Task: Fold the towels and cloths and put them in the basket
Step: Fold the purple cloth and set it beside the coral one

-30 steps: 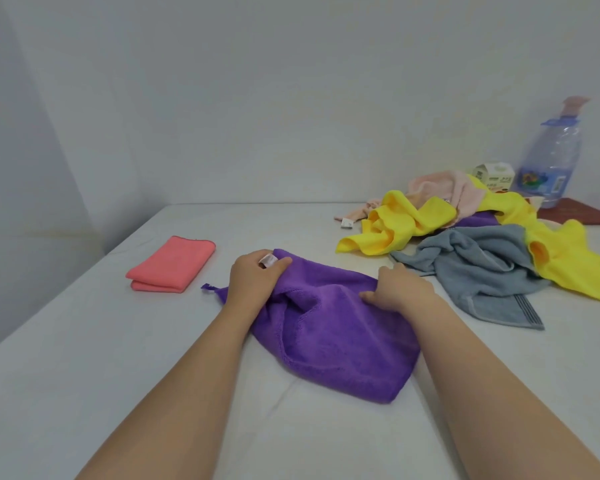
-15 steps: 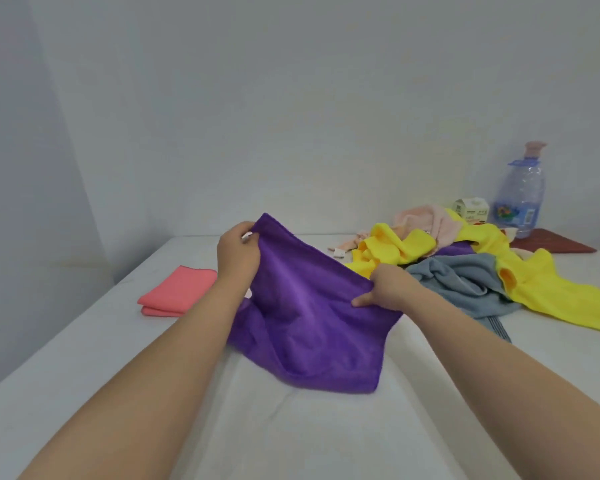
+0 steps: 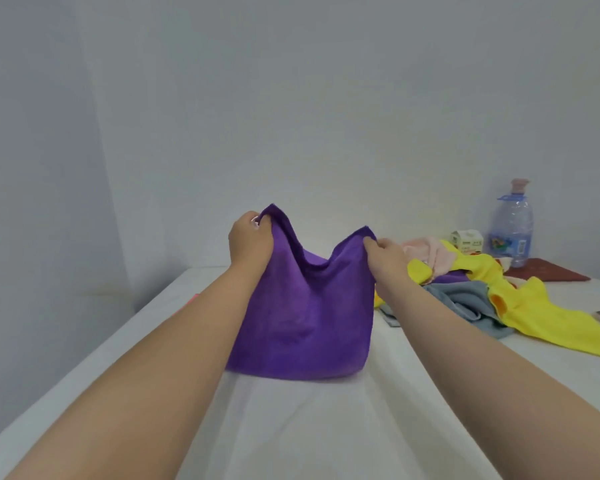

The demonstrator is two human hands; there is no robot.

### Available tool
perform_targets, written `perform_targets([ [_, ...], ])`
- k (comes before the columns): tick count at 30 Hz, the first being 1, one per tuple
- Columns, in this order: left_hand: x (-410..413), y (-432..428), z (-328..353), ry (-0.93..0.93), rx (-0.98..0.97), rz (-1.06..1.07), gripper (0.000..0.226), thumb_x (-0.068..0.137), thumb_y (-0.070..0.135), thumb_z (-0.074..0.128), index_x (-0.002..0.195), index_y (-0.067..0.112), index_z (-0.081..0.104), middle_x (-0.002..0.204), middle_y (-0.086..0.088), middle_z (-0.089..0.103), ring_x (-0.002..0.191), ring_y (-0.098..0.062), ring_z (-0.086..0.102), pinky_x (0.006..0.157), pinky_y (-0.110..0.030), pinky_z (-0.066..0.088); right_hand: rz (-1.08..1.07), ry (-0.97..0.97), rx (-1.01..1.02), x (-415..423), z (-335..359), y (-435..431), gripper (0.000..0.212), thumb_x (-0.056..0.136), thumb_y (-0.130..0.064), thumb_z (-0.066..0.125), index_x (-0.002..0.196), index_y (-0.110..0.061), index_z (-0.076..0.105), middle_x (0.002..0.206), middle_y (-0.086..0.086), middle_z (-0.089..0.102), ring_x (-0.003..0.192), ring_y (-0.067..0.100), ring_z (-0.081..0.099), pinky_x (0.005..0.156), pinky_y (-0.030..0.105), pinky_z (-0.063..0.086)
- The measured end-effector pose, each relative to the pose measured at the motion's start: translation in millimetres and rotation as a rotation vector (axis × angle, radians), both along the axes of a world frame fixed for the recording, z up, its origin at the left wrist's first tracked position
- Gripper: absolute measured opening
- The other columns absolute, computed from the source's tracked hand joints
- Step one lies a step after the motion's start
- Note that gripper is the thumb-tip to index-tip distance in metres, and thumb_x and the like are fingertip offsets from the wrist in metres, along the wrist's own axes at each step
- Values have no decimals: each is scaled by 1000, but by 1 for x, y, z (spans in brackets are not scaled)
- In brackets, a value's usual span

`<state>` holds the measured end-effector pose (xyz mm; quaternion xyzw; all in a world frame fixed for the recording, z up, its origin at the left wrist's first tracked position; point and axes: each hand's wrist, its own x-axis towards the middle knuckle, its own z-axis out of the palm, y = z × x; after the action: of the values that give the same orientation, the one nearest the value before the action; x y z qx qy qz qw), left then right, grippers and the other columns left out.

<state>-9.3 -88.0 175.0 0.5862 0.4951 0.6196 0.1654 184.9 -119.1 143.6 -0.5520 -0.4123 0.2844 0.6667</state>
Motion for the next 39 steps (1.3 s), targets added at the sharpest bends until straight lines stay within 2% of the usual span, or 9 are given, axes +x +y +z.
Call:
perform_targets([
  [4, 9, -21, 34, -78, 63, -77, 36, 95, 15, 44, 61, 18, 34, 60, 5, 36, 54, -9, 33, 46, -17, 27, -111, -153, 185, -19, 54, -14, 25, 95, -24, 49, 106, -5, 60, 95, 4, 59, 82, 18, 55, 68, 24, 39],
  [10, 8, -42, 94, -370, 113, -271, 34, 93, 17, 47, 62, 19, 33, 61, 4, 33, 57, -13, 29, 56, -28, 26, -170, -154, 381, -29, 124, -46, 20, 96, -23, 46, 105, -10, 57, 96, -3, 55, 85, 13, 52, 75, 23, 37],
  [17, -9, -37, 129, -651, 64, -359, 28, 93, 12, 48, 66, 17, 41, 64, 0, 42, 57, -14, 39, 53, -25, 34, -322, -175, 528, -19, 171, -56, 13, 93, -20, 49, 96, -12, 60, 93, -4, 57, 85, 11, 52, 70, 12, 33],
  [21, -33, -6, 91, -489, -42, -170, 34, 86, 5, 49, 57, 16, 36, 59, -2, 36, 58, -20, 35, 53, -27, 29, -394, -400, 343, 6, 140, -34, 21, 92, -20, 50, 103, -7, 62, 102, 5, 62, 91, 19, 55, 76, 23, 37],
  [27, -61, 30, -10, 304, -384, 58, 23, 72, 15, 57, 51, 12, 49, 56, -4, 51, 63, -25, 52, 54, -25, 36, -293, -722, -155, 43, 32, 0, 16, 82, -17, 60, 89, -8, 71, 96, 16, 69, 97, 33, 62, 75, 30, 43],
  [30, -60, 40, -46, 518, -500, 130, 20, 72, 8, 59, 54, 12, 51, 58, -4, 50, 67, -26, 53, 53, -24, 34, -192, -747, -303, 46, -5, 11, 16, 81, -15, 62, 85, -2, 72, 89, 18, 69, 95, 32, 63, 71, 29, 42],
  [32, -56, 46, -61, 552, -535, 152, 11, 71, 5, 59, 61, 9, 55, 66, -7, 54, 71, -28, 56, 54, -25, 37, -149, -743, -376, 43, -19, 21, 20, 83, -11, 59, 88, 6, 69, 82, 20, 67, 87, 32, 64, 68, 30, 44],
  [36, -50, 62, -83, 469, -614, 66, 16, 74, -1, 52, 64, 5, 62, 61, -10, 63, 65, -28, 66, 53, -23, 44, 42, -343, -508, 43, -42, 40, 21, 94, 1, 39, 76, -2, 48, 37, 4, 55, 30, 11, 53, 31, 17, 41],
  [39, -45, 73, -88, 166, -673, -85, 16, 87, -2, 48, 77, 4, 59, 69, -12, 68, 58, -26, 66, 51, -23, 48, 126, -169, -526, 42, -56, 53, 26, 100, -2, 32, 76, -7, 40, 58, 12, 60, 28, 10, 54, 32, 17, 42],
])
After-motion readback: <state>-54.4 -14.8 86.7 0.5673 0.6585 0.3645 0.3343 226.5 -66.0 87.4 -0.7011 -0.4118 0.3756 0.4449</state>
